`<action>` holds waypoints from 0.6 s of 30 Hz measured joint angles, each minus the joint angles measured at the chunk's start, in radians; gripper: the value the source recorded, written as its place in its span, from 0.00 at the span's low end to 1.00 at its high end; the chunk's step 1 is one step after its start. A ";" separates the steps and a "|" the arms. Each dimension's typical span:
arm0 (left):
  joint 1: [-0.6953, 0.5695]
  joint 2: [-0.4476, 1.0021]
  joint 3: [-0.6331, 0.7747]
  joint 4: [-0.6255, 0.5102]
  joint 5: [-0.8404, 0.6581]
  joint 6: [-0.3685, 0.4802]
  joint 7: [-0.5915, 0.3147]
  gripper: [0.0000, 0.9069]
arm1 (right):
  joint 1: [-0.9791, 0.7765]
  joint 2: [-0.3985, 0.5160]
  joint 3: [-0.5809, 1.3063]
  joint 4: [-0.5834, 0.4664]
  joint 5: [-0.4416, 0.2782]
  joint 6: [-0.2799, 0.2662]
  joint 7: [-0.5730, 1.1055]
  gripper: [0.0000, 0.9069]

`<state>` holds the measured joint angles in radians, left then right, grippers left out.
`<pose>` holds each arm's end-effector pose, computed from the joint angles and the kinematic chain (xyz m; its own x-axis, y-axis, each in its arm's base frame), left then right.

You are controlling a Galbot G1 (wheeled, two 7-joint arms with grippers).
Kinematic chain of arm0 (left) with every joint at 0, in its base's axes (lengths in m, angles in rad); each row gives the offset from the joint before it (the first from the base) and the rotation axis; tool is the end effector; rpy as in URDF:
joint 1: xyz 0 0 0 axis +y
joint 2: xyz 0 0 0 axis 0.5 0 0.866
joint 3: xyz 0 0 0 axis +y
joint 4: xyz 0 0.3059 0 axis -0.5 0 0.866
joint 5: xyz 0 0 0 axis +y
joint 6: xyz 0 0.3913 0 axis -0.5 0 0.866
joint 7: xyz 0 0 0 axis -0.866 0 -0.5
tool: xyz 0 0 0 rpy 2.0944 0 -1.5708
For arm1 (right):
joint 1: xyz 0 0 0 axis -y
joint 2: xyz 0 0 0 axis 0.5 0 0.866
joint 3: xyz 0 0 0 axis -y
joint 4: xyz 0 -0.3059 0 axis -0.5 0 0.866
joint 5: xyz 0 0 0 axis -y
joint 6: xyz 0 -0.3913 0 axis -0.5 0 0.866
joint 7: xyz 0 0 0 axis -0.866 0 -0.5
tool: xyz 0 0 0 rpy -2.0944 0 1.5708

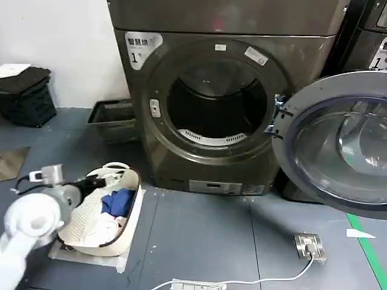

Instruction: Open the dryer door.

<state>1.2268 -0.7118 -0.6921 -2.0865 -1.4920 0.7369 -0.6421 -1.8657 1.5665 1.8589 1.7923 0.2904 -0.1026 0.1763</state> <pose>0.3247 0.1228 -0.0900 -0.8099 0.0243 0.5861 -0.1257 0.9687 -0.2139 -0.0986 -0.3721 -0.2142 -0.1206 0.9925 0.0174 0.8642 0.1136 -0.4902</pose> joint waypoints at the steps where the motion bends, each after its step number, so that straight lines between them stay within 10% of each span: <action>1: 0.008 0.002 -0.010 0.014 -0.031 0.000 -0.019 1.00 | 0.000 0.000 0.000 -0.001 0.002 0.000 0.000 1.00; 18: -0.004 0.031 -0.054 0.305 -0.413 -0.001 -0.233 1.00 | -0.005 0.002 0.008 -0.008 0.070 0.002 -0.007 1.00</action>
<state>1.2229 -0.6807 -0.7464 -1.7817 -1.9048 0.7361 -0.8750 -1.8703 1.5689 1.8667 1.7845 0.3609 -0.1003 0.1697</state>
